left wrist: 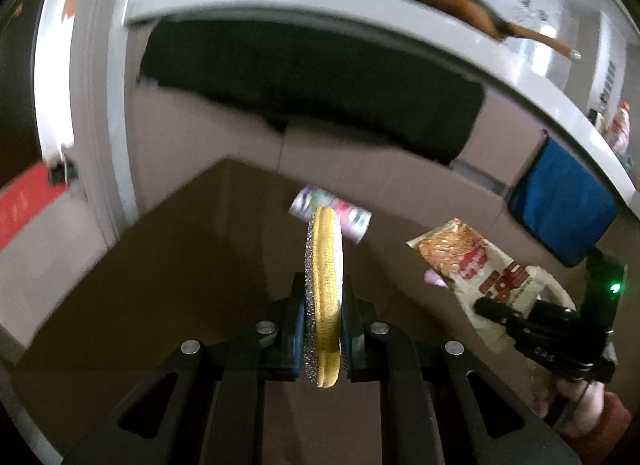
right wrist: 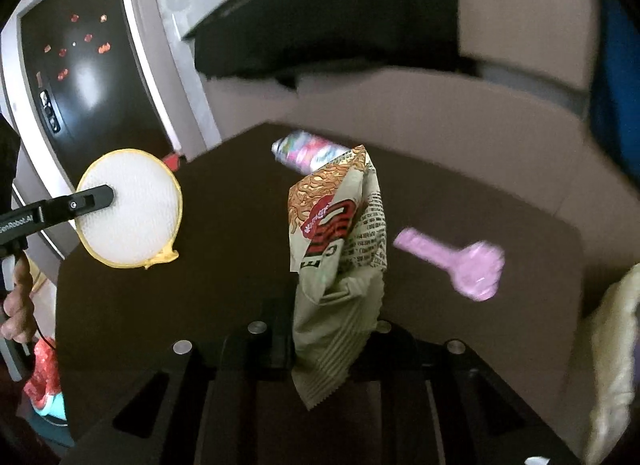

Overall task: Collect trash
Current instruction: 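Lift the white lid and chip bag and carry them over the bin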

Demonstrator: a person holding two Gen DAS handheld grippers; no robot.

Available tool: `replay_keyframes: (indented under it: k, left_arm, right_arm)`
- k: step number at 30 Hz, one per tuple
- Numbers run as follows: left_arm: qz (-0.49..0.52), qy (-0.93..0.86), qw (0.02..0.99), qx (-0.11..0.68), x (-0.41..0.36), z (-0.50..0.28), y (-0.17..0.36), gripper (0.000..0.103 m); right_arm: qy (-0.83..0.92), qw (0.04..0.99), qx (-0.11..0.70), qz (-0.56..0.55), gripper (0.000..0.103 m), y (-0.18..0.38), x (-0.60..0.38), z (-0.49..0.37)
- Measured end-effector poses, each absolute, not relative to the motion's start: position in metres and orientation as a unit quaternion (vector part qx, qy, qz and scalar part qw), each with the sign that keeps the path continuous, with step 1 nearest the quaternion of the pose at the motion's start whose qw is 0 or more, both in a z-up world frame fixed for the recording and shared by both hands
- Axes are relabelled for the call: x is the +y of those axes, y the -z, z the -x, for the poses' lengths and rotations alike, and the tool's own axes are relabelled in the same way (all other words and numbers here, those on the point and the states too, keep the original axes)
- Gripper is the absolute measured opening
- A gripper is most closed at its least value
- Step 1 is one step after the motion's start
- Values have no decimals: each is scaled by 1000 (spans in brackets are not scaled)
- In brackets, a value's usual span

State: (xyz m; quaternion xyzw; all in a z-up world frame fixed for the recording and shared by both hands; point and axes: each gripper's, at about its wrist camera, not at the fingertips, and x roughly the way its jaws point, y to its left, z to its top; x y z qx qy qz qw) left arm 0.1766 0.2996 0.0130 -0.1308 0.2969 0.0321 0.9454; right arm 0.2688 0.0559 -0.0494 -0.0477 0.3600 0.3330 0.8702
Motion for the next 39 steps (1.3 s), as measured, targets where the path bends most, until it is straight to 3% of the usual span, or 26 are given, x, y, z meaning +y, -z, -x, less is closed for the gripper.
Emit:
replay_keyframes:
  k: [8, 19, 30, 39]
  left_arm:
    - [70, -1, 972, 226, 210, -167, -73, 15]
    - [34, 79, 979, 183, 83, -161, -112, 15]
    - [26, 142, 970, 194, -19, -176, -114, 15]
    - [17, 175, 961, 212, -67, -199, -93, 15]
  right_arm:
    - [-283, 920, 266, 57, 16, -27, -5, -231]
    - [-204, 961, 184, 43, 16, -96, -118, -188]
    - [-150, 975, 160, 23, 17, -112, -199, -174]
    - [-111, 977, 179, -6, 17, -87, -250, -180]
